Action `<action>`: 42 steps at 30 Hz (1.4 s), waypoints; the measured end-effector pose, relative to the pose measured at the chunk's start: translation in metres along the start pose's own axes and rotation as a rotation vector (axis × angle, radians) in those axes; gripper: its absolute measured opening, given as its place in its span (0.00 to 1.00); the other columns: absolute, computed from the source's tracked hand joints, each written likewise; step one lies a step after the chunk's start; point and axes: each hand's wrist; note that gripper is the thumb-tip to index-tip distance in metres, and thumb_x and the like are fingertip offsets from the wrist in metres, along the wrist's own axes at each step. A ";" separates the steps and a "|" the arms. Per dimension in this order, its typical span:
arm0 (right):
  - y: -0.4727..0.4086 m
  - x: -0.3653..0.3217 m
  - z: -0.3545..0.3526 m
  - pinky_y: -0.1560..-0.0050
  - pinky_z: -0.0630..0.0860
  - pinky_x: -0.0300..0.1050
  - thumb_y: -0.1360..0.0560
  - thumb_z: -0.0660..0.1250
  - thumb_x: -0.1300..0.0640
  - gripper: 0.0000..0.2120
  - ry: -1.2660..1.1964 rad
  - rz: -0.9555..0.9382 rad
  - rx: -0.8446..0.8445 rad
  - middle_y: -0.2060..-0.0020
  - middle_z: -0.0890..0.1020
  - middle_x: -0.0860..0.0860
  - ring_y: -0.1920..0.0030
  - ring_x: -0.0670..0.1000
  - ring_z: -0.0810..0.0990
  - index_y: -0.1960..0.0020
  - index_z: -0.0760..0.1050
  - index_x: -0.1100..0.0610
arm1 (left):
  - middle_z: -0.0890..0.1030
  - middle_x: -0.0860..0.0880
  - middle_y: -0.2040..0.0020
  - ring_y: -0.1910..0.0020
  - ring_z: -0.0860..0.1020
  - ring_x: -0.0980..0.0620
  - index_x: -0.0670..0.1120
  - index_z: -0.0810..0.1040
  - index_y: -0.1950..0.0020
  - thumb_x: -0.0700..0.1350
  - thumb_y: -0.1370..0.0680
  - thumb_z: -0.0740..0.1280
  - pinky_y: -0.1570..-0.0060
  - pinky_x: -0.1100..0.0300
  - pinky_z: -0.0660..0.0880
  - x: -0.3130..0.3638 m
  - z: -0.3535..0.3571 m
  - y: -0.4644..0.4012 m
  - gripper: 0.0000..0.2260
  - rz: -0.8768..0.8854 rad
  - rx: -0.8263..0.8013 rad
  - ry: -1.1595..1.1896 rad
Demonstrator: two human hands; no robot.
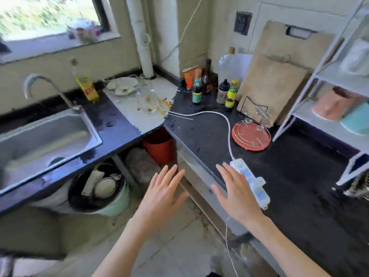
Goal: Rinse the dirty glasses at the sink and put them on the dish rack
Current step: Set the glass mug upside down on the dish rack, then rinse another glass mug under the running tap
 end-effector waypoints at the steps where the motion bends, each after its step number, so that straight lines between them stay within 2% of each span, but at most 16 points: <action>1: -0.015 -0.012 0.004 0.25 0.50 0.50 0.21 0.53 0.42 0.28 -0.002 -0.026 0.010 0.25 0.59 0.50 0.25 0.50 0.55 0.25 0.58 0.53 | 0.67 0.45 0.29 0.29 0.64 0.41 0.48 0.66 0.29 0.65 0.23 0.41 0.33 0.44 0.58 -0.015 -0.008 0.000 0.32 -0.035 0.019 0.022; 3: -0.045 -0.033 0.013 0.25 0.48 0.50 0.21 0.54 0.44 0.27 0.012 -0.081 0.008 0.26 0.59 0.50 0.26 0.49 0.56 0.26 0.59 0.53 | 0.61 0.47 0.26 0.26 0.57 0.43 0.49 0.62 0.26 0.67 0.24 0.42 0.30 0.47 0.53 -0.045 -0.016 -0.002 0.33 -0.101 0.061 0.048; 5: -0.076 -0.048 0.023 0.25 0.45 0.49 0.21 0.56 0.45 0.26 0.016 -0.119 -0.019 0.26 0.59 0.49 0.25 0.48 0.55 0.25 0.58 0.52 | 0.59 0.48 0.25 0.25 0.54 0.44 0.50 0.59 0.25 0.67 0.25 0.42 0.29 0.48 0.51 -0.070 -0.018 -0.004 0.33 -0.154 0.084 0.053; 9: -0.140 -0.071 0.043 0.25 0.44 0.48 0.21 0.56 0.45 0.27 0.019 -0.163 -0.069 0.25 0.57 0.49 0.25 0.48 0.54 0.25 0.56 0.52 | 0.50 0.53 0.23 0.24 0.44 0.49 0.54 0.51 0.24 0.71 0.31 0.31 0.29 0.55 0.42 -0.118 -0.016 -0.018 0.40 -0.248 0.087 0.057; 11: -0.178 -0.081 0.051 0.26 0.43 0.47 0.21 0.55 0.45 0.27 0.026 -0.190 -0.087 0.25 0.57 0.48 0.25 0.47 0.54 0.24 0.55 0.51 | 0.48 0.54 0.23 0.25 0.41 0.52 0.55 0.49 0.24 0.72 0.33 0.30 0.29 0.56 0.39 -0.145 -0.021 -0.037 0.41 -0.305 0.100 0.063; 14: -0.241 -0.096 0.055 0.26 0.43 0.47 0.20 0.54 0.45 0.27 0.030 -0.226 -0.107 0.25 0.56 0.49 0.25 0.48 0.53 0.24 0.54 0.51 | 0.48 0.53 0.23 0.25 0.41 0.52 0.55 0.49 0.24 0.73 0.32 0.33 0.30 0.57 0.38 -0.183 -0.040 -0.078 0.41 -0.370 0.133 0.074; 16: -0.279 -0.105 0.057 0.25 0.45 0.48 0.20 0.55 0.45 0.27 0.035 -0.234 -0.118 0.25 0.57 0.49 0.25 0.48 0.54 0.24 0.55 0.51 | 0.45 0.54 0.23 0.25 0.39 0.52 0.56 0.45 0.24 0.70 0.32 0.35 0.31 0.58 0.36 -0.203 -0.055 -0.105 0.38 -0.395 0.134 0.041; 20: -0.346 -0.120 0.062 0.26 0.55 0.50 0.21 0.58 0.47 0.27 0.024 -0.236 -0.137 0.26 0.60 0.50 0.26 0.50 0.57 0.25 0.57 0.53 | 0.42 0.54 0.23 0.26 0.36 0.54 0.56 0.43 0.24 0.68 0.29 0.38 0.30 0.56 0.37 -0.238 -0.071 -0.149 0.34 -0.434 0.092 0.067; 24: -0.412 -0.135 0.073 0.31 0.62 0.47 0.22 0.61 0.48 0.28 0.011 -0.186 -0.171 0.28 0.64 0.52 0.28 0.52 0.62 0.26 0.58 0.55 | 0.43 0.54 0.23 0.26 0.37 0.53 0.56 0.43 0.24 0.75 0.39 0.26 0.31 0.57 0.37 -0.274 -0.067 -0.178 0.46 -0.436 0.049 0.091; 27: -0.465 -0.148 0.084 0.34 0.65 0.47 0.23 0.62 0.47 0.30 0.043 -0.130 -0.174 0.30 0.65 0.54 0.30 0.53 0.64 0.26 0.57 0.56 | 0.42 0.54 0.23 0.25 0.38 0.52 0.57 0.42 0.25 0.75 0.41 0.25 0.31 0.57 0.37 -0.302 -0.067 -0.202 0.47 -0.440 0.034 0.133; 30: -0.514 -0.161 0.098 0.34 0.66 0.51 0.27 0.66 0.42 0.39 0.092 -0.048 -0.184 0.29 0.63 0.56 0.30 0.55 0.64 0.25 0.53 0.57 | 0.41 0.54 0.23 0.25 0.38 0.51 0.56 0.42 0.25 0.74 0.41 0.22 0.30 0.57 0.37 -0.337 -0.070 -0.227 0.48 -0.402 0.010 0.111; 32: -0.542 -0.166 0.108 0.34 0.65 0.53 0.30 0.68 0.38 0.46 0.137 0.022 -0.231 0.28 0.60 0.58 0.29 0.57 0.62 0.24 0.49 0.57 | 0.42 0.54 0.23 0.25 0.39 0.51 0.55 0.42 0.24 0.74 0.39 0.25 0.30 0.57 0.38 -0.360 -0.074 -0.243 0.46 -0.370 -0.008 0.104; 34: -0.560 -0.169 0.121 0.32 0.63 0.54 0.32 0.69 0.37 0.50 0.158 0.079 -0.314 0.26 0.55 0.58 0.27 0.58 0.59 0.23 0.45 0.58 | 0.42 0.53 0.23 0.25 0.39 0.51 0.55 0.43 0.24 0.72 0.32 0.34 0.30 0.57 0.38 -0.379 -0.080 -0.257 0.39 -0.341 -0.018 0.102; 37: -0.572 -0.167 0.138 0.30 0.59 0.55 0.31 0.70 0.40 0.51 0.124 0.134 -0.350 0.25 0.51 0.58 0.26 0.60 0.56 0.23 0.43 0.57 | 0.42 0.53 0.23 0.25 0.39 0.51 0.54 0.44 0.24 0.62 0.21 0.49 0.28 0.55 0.41 -0.400 -0.082 -0.273 0.29 -0.317 -0.039 0.117; 42: -0.576 -0.168 0.143 0.32 0.62 0.51 0.32 0.71 0.42 0.48 0.099 0.147 -0.292 0.27 0.56 0.57 0.28 0.58 0.60 0.24 0.48 0.58 | 0.43 0.53 0.23 0.25 0.39 0.51 0.54 0.44 0.24 0.58 0.20 0.51 0.27 0.54 0.42 -0.416 -0.082 -0.283 0.28 -0.297 -0.081 0.146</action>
Point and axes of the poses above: each hand's wrist, its own y-axis away from the middle knuckle, its own z-axis out of the palm, x = y × z
